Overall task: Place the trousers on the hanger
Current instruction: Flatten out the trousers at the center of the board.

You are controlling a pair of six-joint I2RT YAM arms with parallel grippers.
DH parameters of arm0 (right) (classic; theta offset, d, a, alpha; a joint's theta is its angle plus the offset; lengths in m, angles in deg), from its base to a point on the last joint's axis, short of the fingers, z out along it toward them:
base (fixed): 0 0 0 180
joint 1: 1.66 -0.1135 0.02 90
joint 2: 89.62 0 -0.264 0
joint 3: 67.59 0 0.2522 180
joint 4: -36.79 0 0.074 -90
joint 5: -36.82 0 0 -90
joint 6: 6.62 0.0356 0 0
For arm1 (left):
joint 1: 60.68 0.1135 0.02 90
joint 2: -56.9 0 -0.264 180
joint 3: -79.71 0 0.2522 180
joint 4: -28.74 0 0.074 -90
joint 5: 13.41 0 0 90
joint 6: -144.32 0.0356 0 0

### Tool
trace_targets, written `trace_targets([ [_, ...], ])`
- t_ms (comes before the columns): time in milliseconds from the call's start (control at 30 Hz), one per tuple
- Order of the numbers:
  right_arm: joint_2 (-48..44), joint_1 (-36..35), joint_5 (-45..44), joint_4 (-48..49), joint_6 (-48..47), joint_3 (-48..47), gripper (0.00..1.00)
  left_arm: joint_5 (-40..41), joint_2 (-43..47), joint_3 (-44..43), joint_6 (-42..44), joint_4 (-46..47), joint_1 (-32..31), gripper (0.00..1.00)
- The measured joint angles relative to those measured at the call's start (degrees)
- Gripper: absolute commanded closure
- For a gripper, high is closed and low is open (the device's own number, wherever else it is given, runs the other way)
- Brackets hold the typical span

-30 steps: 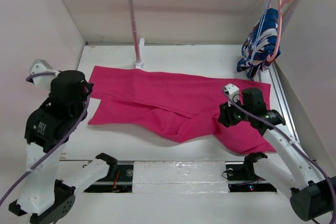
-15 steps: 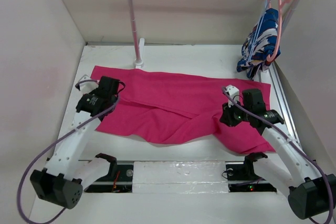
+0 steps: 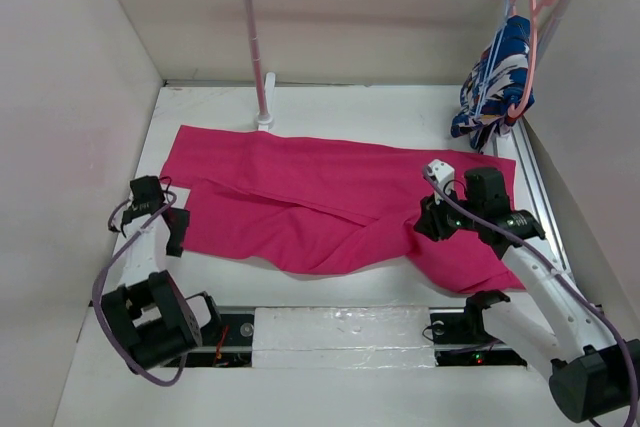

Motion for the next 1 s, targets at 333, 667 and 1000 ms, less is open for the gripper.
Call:
trace_targets([
  [333, 0.8, 0.0, 3.0, 1.5, 0.0, -0.4, 0.63, -3.0, -6.7, 4.7, 1.8, 6.1, 0.0, 0.49],
  [667, 0.0, 0.0, 3.1, 1.7, 0.7, -2.0, 0.62, -2.1, -11.2, 3.5, 2.0, 13.2, 0.0, 1.0],
  [1000, -0.2, 0.0, -0.2, 1.6, 2.2, -1.9, 0.38, 6.5, 5.9, -7.0, 5.9, -0.3, -0.9, 1.0],
])
